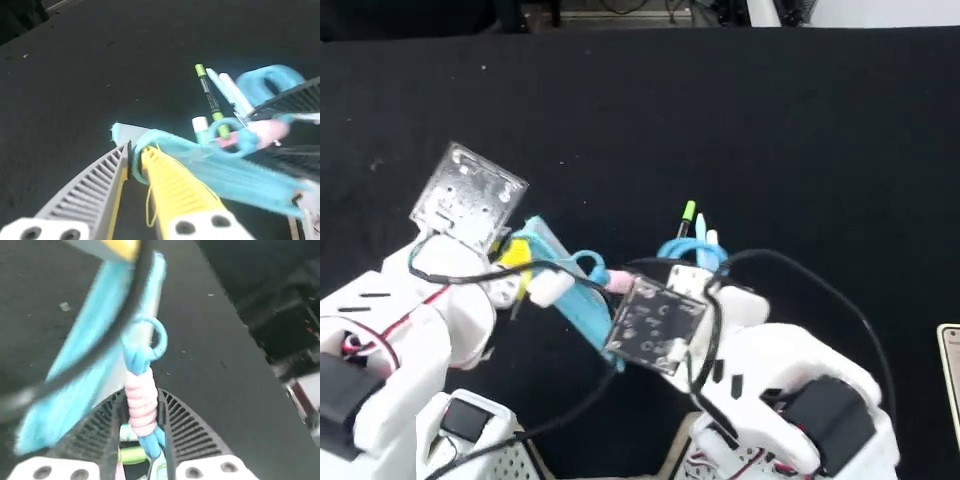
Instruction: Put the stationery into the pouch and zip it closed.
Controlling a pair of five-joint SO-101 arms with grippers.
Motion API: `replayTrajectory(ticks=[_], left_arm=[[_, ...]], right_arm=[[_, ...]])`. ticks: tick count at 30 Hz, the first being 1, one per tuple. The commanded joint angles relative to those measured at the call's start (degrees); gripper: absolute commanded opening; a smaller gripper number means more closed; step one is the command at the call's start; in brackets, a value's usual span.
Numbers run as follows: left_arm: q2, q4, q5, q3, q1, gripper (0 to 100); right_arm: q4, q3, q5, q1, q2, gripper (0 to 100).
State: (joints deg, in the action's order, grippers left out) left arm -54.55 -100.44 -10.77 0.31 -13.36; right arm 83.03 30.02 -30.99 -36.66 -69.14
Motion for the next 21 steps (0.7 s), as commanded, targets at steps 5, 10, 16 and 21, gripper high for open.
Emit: replayTrajectory(ticks=[5,10,16,21], left_arm=[[1.0,3.1,0.8,-2.4,14.3,3],[1.1,2.6,0.6,-2.2,15.1,3],[1.5,2.6,0.4,-2.0,15.2,3],[6.9,2.5,0.4,-2.2,15.3,3]], right_arm=[[-3.7,-3.0,-2.6,10.5,0.2,1.1],[-10.8,-3.0,-2.1,14.1,4.9,1.1],[-16.0,-6.9,3.0,19.4,14.2,1.1],[-15.3,-13.8,2.9,22.2,20.8,1.1]])
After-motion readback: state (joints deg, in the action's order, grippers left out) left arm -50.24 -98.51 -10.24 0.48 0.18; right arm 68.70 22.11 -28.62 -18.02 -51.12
